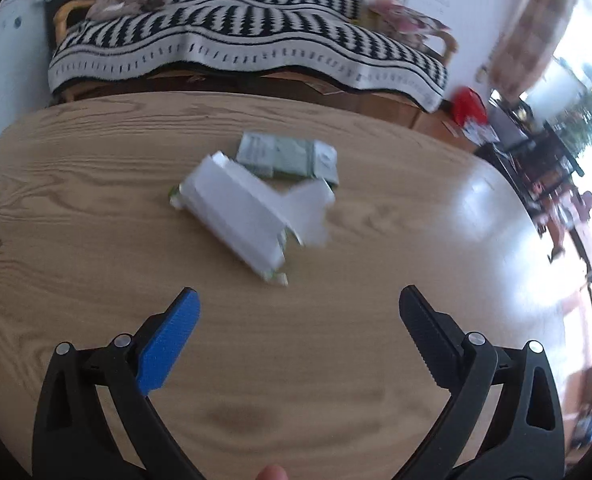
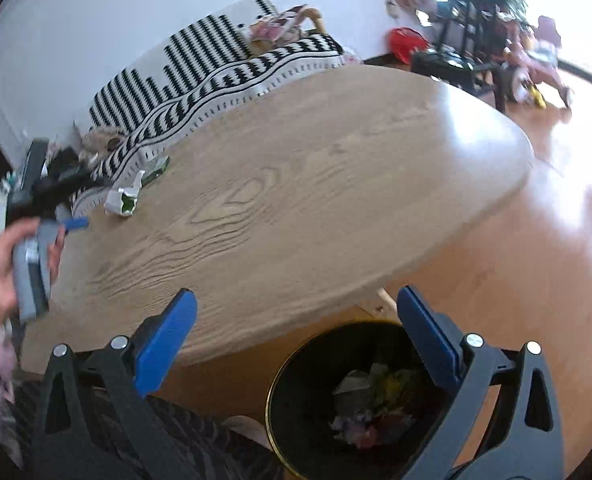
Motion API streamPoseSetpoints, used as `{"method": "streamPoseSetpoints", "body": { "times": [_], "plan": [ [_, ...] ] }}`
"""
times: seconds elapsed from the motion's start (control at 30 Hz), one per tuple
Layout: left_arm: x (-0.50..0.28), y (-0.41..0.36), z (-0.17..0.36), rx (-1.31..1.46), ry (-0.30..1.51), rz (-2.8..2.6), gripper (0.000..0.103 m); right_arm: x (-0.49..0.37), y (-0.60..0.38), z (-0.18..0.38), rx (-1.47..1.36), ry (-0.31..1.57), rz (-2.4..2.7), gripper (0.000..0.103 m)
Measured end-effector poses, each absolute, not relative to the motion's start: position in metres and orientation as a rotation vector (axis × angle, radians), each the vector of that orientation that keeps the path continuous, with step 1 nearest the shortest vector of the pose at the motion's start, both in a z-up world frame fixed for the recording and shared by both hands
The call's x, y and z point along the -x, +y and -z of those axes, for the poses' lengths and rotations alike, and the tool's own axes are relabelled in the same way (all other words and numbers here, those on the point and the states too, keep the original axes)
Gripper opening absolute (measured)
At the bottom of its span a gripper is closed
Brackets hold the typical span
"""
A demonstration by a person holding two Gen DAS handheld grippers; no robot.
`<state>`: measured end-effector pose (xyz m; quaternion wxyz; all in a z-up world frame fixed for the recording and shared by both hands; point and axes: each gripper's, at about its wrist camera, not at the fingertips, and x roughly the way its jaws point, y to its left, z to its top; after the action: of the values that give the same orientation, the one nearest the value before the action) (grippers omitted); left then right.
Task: Collect trash
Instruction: 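Move both tools back to the white paper box and green medicine box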
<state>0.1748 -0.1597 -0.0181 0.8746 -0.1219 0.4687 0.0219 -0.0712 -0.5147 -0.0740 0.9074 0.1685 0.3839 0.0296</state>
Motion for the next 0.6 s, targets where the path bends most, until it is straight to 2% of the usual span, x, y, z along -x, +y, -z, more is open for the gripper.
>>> {"method": "streamPoseSetpoints", "body": {
  "times": [0.33, 0.6],
  "plan": [
    [-0.247, -0.136, 0.044, 0.258, 1.006, -0.091, 0.097, 0.020, -0.504, 0.072, -0.279, 0.734, 0.001, 0.097],
    [-0.231, -0.089, 0.063, 0.270, 1.009, -0.111, 0.097, -0.040, -0.449, 0.058, -0.162, 0.716, -0.145, 0.097]
  ]
}}
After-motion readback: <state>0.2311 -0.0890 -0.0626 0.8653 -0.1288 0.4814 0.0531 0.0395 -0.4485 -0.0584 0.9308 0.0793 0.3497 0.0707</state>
